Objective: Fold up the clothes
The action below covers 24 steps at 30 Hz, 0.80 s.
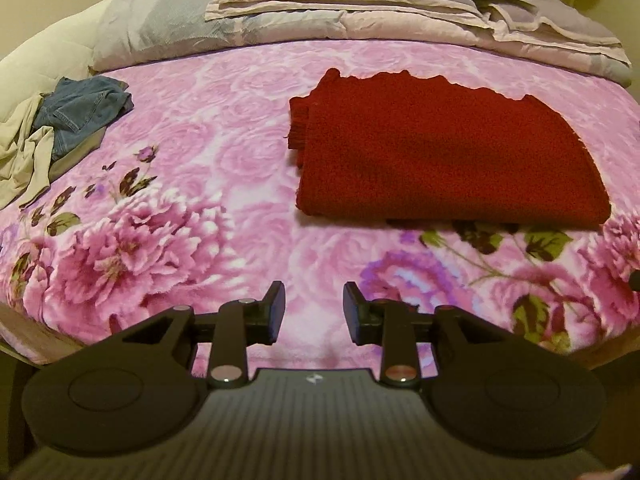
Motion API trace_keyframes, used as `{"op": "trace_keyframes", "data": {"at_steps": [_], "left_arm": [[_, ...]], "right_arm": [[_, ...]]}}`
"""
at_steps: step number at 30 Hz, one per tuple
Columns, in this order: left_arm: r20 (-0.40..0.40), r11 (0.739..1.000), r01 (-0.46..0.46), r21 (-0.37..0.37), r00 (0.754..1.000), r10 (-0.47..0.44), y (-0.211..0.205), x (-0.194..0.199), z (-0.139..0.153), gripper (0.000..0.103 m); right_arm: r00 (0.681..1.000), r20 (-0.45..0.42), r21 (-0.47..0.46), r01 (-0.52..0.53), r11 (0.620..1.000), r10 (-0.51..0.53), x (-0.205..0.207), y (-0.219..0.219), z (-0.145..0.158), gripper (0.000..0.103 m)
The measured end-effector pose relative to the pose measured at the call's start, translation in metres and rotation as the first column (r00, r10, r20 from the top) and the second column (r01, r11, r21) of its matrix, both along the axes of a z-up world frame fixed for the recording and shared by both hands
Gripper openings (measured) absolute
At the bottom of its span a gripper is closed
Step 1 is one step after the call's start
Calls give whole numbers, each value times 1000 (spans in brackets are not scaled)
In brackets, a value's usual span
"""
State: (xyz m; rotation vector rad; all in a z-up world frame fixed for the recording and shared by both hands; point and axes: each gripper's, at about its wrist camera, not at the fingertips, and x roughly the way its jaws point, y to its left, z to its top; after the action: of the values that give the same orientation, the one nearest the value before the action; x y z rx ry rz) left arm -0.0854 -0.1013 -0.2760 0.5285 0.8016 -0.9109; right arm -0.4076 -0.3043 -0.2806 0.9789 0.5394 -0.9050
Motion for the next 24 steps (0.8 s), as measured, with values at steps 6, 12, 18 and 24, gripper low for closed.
{"op": "trace_keyframes", "data": {"at_steps": [6, 12, 18, 24], "left_arm": [[5, 1000, 2, -5, 1000, -2, 1, 2, 1, 31], [-23, 999, 16, -34, 1000, -17, 1, 5, -1, 31], [-149, 990, 46, -131, 987, -66, 1, 28, -6, 34], [-236, 981, -30, -192, 972, -17, -5, 74, -13, 36]], "right_arm": [[1000, -26, -6, 10, 1000, -11, -1, 2, 2, 77], [998, 44, 25, 39, 999, -40, -6, 0, -2, 77], [906, 351, 207, 170, 963, -236, -23, -23, -21, 77], [805, 427, 321, 290, 901, -411, -9, -58, -47, 76]]}}
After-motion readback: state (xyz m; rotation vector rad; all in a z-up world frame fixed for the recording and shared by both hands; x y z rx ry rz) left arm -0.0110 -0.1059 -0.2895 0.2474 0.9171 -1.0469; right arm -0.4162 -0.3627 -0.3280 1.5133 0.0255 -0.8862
